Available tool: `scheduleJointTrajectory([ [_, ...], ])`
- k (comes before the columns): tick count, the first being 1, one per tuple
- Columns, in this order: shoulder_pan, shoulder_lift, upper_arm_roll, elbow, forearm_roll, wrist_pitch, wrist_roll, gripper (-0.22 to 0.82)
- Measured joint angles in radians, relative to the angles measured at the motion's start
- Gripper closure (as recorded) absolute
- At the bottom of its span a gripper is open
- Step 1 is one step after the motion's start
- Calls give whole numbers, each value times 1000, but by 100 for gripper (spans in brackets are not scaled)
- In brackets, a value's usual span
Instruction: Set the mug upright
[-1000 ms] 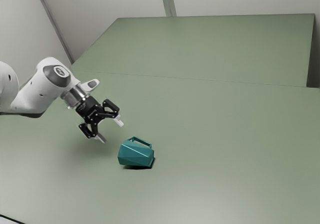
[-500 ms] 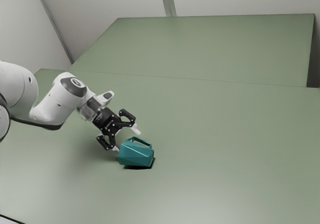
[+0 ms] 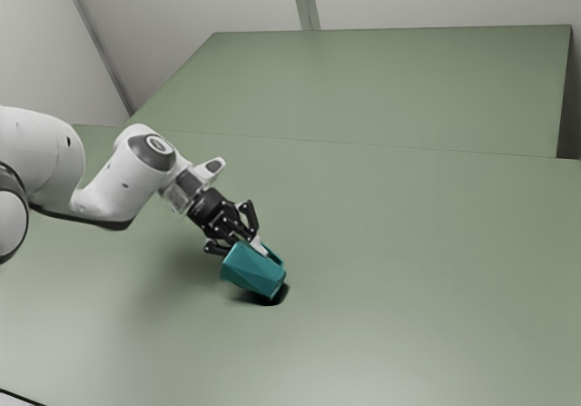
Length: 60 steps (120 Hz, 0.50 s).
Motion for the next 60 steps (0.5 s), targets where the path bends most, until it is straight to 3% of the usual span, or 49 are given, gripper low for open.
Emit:
scheduleJointTrajectory([
  [28, -1, -18, -30, 19, 16, 21, -22, 76],
  [60, -39, -160, -44, 14, 259, 83, -71, 77],
])
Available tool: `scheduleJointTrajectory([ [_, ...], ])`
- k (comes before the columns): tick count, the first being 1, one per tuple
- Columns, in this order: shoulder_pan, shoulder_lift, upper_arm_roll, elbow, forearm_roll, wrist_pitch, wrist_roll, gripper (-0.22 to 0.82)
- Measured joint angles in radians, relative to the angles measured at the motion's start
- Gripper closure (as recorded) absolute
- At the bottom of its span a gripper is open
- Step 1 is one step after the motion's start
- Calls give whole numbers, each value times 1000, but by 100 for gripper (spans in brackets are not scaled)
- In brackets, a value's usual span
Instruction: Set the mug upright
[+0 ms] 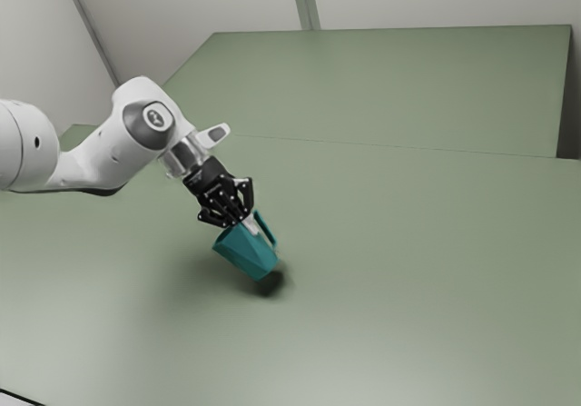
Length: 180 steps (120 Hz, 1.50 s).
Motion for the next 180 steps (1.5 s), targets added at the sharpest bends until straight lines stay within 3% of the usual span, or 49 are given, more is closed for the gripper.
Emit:
scheduleJointTrajectory([
  [26, -23, -71, -3, -6, 315, 73, -43, 77],
  [56, -40, -84, -20, -17, 602, 186, -77, 77],
  [116, -31, -23, -18, -63, 710, 347, -110, 78],
  [147, -30, -33, -37, -64, 707, 353, -118, 28],
  [162, -29, -83, -65, -64, 707, 339, -121, 15],
  [180, -54, -132, -69, -42, 707, 307, -122, 8],
])
